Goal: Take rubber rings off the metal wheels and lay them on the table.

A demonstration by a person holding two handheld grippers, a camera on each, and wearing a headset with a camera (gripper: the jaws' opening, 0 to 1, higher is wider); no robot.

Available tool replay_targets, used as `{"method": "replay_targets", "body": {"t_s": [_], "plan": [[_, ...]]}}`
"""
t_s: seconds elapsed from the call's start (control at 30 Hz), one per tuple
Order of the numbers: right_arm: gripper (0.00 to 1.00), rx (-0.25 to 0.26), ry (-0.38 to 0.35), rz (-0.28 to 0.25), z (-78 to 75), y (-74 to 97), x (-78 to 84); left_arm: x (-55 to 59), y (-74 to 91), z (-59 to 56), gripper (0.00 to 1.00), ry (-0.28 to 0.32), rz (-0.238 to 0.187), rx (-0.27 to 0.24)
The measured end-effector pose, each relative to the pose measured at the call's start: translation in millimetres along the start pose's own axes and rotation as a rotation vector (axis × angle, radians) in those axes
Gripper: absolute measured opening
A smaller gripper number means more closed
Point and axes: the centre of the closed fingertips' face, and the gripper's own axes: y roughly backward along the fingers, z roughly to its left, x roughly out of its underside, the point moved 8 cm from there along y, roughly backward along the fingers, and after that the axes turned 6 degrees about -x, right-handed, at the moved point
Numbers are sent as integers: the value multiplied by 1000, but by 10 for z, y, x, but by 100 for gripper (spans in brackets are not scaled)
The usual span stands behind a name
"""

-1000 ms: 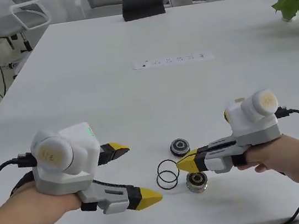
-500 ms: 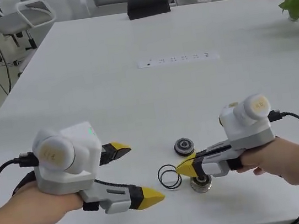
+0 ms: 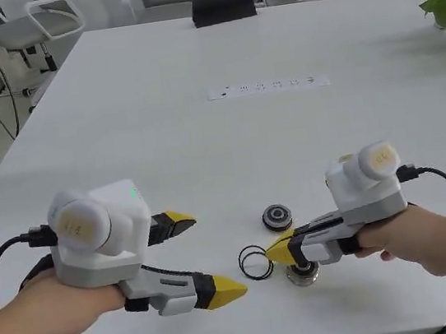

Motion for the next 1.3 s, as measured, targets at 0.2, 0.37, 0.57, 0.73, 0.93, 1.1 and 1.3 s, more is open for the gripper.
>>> {"method": "replay_targets", "body": {"t_s": [0.2,0.37,0.57,0.73,0.93,1.1,1.3], "plan": [[0,9,-1,13,-5,-5,7,8,0,-4,69,0,4,0],[1,17,13,31,-5,-13,25,15,4,-3,69,3,7,0],[4,30,35,35,-7,-11,13,13,5,-6,69,3,11,1],[6,32,56,51,1,-8,32,16,-7,-17,69,0,16,6],[9,36,80,69,13,-7,41,29,-13,-24,68,-2,26,11],[11,38,112,87,27,-4,42,48,-18,-30,68,6,33,21],[14,47,183,118,55,-1,43,67,-27,-32,67,10,44,30]]}}
